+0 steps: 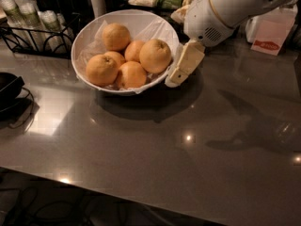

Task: Pick orange from white bowl

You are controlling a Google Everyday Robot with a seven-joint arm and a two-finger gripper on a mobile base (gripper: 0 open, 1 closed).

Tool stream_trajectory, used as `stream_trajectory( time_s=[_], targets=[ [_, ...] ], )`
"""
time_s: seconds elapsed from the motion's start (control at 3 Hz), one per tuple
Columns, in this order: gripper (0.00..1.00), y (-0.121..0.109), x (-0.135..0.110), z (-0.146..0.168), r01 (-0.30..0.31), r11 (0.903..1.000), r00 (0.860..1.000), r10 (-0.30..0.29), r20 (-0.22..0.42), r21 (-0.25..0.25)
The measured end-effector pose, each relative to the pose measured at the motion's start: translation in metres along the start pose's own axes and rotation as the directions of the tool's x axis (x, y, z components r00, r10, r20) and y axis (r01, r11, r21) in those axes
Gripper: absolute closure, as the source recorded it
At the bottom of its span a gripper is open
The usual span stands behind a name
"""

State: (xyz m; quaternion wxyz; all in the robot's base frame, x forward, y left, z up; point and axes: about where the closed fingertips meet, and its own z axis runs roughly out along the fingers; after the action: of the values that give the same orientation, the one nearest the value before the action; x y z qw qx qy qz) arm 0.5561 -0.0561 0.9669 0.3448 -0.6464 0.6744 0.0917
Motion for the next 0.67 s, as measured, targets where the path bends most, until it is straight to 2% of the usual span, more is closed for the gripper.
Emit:
stream_trajectory(
  time_s=[0.33,0.67],
  targets=[
    [0.0,-0.015,-0.004,0.002,-0.045,0.9985,0.998,0.043,0.055,0.031],
    [0.0,-0.036,-0.006,0.018,-0.057,0.9979,0.995,0.055,0.08,0.03]
  ],
)
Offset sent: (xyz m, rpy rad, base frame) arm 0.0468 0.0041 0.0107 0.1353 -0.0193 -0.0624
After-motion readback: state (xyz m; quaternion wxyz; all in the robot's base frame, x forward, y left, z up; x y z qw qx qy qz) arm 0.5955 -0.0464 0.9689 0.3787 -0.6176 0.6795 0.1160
